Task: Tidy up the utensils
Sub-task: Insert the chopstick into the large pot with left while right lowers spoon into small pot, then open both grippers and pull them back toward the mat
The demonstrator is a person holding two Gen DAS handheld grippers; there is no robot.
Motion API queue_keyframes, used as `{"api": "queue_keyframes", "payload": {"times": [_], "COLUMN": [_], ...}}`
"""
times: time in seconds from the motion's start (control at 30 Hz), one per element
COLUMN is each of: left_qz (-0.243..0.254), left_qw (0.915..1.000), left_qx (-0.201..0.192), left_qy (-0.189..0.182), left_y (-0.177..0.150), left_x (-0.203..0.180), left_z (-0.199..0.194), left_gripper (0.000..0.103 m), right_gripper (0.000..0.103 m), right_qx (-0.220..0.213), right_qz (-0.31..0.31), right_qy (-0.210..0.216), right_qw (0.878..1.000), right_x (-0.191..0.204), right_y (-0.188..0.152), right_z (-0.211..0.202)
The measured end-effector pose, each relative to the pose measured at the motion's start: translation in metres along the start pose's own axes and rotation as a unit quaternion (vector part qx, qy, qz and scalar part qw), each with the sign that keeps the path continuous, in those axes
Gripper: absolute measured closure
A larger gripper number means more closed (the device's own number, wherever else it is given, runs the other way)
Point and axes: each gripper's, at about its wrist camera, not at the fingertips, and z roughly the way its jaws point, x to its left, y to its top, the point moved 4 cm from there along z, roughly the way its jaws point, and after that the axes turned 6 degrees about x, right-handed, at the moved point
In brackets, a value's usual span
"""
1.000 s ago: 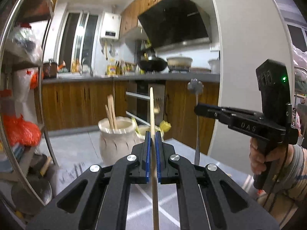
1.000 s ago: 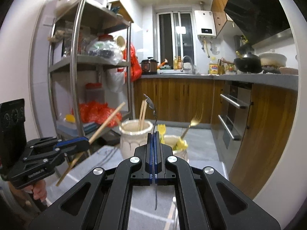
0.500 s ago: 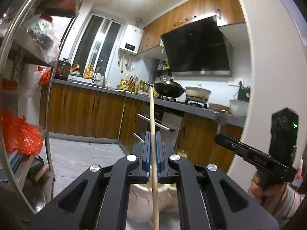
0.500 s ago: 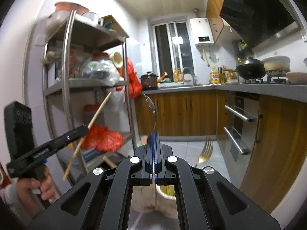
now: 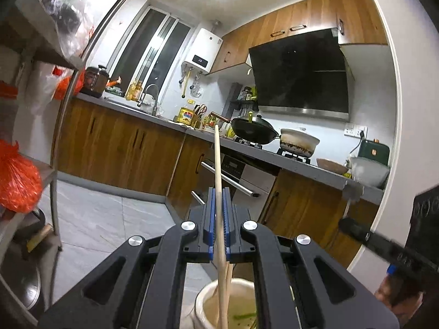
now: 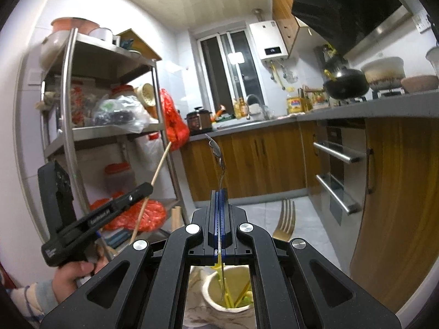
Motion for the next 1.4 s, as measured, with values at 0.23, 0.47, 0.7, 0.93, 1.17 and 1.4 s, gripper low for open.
{"api": "queue_keyframes", "payload": {"times": [0.23,0.47,0.7,0.93,1.17,1.4], "left_qz": [0.008,0.006,0.029,0.047,0.047,0.076], "left_qw": [0.9999,0.9998,0.9990,0.9973,0.9974,0.9933], "left_qx": [0.011,0.021,0.034,0.055,0.048,0.037], "left_qy": [0.004,0.000,-0.002,0.011,0.024,0.078], "left_y": [-0.007,-0.012,-0.012,-0.017,-0.008,-0.002], "left_x": [0.001,0.008,0.000,-0.001,-0.002,-0.012], "left_z": [0.016,0.012,0.003,-0.001,-0.019,-0.046], "left_gripper": [0.098,0.098,0.098,0.097,0.069,0.022], "right_gripper": [0.101,0.101,0.101,0.097,0.066,0.016], "right_qx": [0.024,0.068,0.111,0.127,0.106,0.076], "right_qz": [0.010,0.018,0.017,0.015,0.014,0.003], "right_qy": [-0.018,-0.021,-0.021,-0.020,-0.011,-0.003], "right_qw": [1.000,0.997,0.993,0.992,0.994,0.997], "right_x": [-0.013,-0.019,-0.018,-0.015,-0.012,-0.007], "right_y": [-0.013,-0.032,-0.049,-0.055,-0.043,-0.026], "right_z": [0.016,0.035,0.049,0.050,0.031,-0.001]}}
